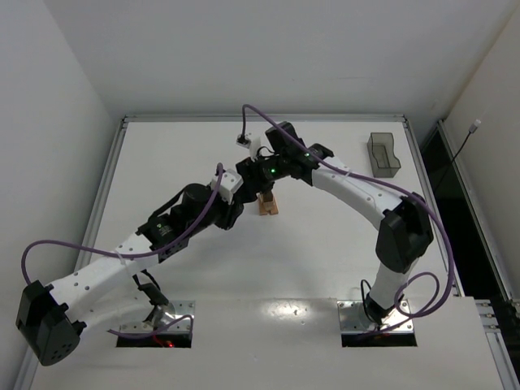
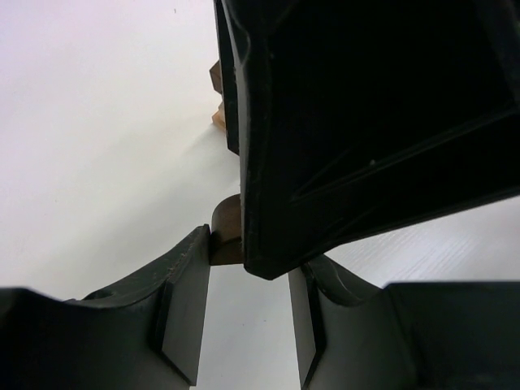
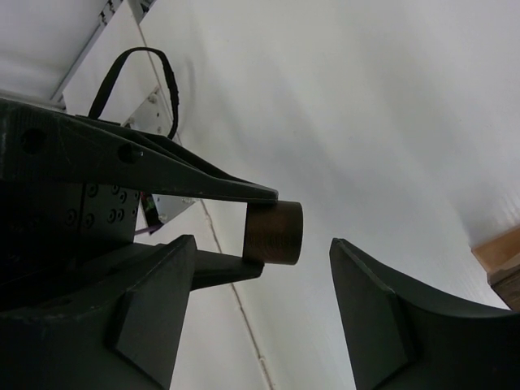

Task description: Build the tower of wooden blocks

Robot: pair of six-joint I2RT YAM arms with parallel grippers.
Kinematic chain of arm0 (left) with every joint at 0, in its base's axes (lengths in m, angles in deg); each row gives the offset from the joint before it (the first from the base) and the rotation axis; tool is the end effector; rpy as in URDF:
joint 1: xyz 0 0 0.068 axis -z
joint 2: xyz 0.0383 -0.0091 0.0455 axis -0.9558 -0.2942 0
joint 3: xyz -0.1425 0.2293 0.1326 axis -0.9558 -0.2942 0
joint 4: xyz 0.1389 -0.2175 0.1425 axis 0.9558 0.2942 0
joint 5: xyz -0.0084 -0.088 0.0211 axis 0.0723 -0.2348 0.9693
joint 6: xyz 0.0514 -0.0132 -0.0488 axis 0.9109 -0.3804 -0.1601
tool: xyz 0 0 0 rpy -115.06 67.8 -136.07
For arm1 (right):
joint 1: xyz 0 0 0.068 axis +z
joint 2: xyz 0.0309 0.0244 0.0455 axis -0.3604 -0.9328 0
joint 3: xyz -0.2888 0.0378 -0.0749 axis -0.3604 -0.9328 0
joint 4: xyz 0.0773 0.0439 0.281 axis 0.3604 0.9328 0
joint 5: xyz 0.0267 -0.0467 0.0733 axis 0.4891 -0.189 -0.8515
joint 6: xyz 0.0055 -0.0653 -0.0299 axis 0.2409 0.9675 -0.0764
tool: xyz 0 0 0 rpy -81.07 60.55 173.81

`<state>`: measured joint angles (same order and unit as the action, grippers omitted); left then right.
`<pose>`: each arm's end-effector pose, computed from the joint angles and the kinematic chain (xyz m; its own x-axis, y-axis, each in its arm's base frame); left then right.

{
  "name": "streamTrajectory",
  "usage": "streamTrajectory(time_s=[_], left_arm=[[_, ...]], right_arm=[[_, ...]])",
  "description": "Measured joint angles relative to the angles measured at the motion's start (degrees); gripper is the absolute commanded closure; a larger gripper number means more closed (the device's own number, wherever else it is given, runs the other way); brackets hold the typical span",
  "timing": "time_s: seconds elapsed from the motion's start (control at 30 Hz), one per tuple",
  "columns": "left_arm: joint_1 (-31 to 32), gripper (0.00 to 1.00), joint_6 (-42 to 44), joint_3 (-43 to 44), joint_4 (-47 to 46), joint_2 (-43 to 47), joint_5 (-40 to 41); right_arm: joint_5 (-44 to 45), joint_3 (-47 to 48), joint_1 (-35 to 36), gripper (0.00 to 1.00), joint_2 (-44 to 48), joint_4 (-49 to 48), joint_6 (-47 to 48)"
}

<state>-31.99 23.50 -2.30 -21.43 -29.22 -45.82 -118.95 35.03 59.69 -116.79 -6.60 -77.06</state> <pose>0.2027 -0.1707 0.2932 -0.3900 0.1615 -0.9066 0.5641 0.8200 -0.0966 0.3332 0.3118 0.3009 -0.7555 -0.3126 -0.5758 -0.6512 0.4557 0.6069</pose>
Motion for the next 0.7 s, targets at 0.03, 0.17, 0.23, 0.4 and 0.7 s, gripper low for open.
streamTrajectory(time_s=[0.03, 0.17, 0.23, 0.4, 0.7], left_arm=[[0.04, 1.0, 0.04, 0.0, -0.22, 0.07, 0.02], [0.17, 1.0, 0.11, 0.02, -1.16, 0.11, 0.17], [0.31, 1.0, 0.11, 0.02, -1.68, 0.11, 0.39], [0.33, 1.0, 0.13, 0.02, -2.4, 0.11, 0.66], [0.31, 1.0, 0.13, 0.02, -2.75, 0.11, 2.8]], right_arm=[[-0.59, -0.15, -0.26, 0.35, 0.0, -0.13, -0.09], [-4.17, -1.11, -1.6, 0.33, 0.0, -2.14, -0.74], [-6.03, -1.44, -2.23, 0.33, 0.0, -2.82, -1.16], [-9.88, -1.79, -3.61, 0.33, 0.0, -3.87, -1.88], [-14.93, -1.81, -5.64, 0.33, 0.02, -3.93, -2.95]])
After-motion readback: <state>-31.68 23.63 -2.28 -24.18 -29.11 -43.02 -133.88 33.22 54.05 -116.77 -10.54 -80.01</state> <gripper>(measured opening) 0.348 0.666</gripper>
